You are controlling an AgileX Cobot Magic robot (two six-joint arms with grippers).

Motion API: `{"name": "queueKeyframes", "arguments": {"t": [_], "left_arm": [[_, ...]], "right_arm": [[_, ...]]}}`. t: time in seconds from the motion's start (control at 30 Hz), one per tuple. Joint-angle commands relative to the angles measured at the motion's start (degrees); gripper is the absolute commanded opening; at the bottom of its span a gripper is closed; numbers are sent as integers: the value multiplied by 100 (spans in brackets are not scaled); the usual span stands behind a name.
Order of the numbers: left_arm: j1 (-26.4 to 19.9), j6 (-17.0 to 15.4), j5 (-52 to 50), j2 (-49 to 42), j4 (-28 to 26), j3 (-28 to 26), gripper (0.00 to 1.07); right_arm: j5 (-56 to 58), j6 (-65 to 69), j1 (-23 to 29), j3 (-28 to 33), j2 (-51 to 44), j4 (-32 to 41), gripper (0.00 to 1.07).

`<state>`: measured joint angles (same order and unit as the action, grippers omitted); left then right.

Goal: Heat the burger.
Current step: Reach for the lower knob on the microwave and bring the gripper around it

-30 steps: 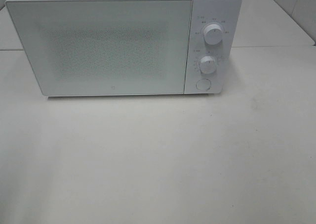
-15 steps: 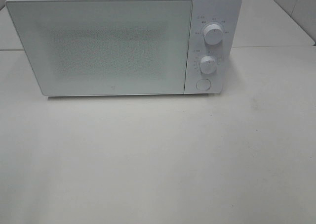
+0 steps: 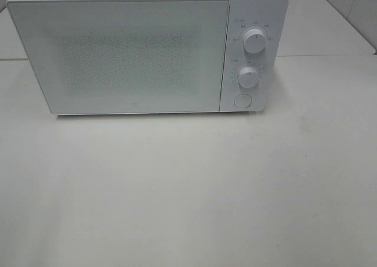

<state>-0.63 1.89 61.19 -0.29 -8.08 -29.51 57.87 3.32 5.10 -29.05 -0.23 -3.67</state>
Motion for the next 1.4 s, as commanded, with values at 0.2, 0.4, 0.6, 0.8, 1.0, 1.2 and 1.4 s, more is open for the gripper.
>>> {"name": "queueKeyframes", "arguments": {"t": [0.2,0.4,0.6,0.8,1.0,1.2,1.4], "left_arm": [[-11,-23,-6,-143,-34,-6,100],[-11,-23,-6,-138,-34,-6,100],[-11,-23,-6,-138,-34,-6,100],[-11,-23,-6,-138,-34,-6,100],[-11,-17,-6,-138,-34,-6,100],[-11,-17,-6,-138,-34,-6,100],[-11,-17,-6,-138,-34,-6,100]], "right_arm": [[-80,-63,-23,34,-155,6,75],[-350,120,-23,-143,-155,269,75],[-997,126,-23,-166,189,246,75],[-1914,223,-23,29,1026,269,75],[-2584,223,-23,264,1427,298,75],[-3902,223,-23,602,2086,292,75],[-4836,223,-23,773,2819,292,75]]}}
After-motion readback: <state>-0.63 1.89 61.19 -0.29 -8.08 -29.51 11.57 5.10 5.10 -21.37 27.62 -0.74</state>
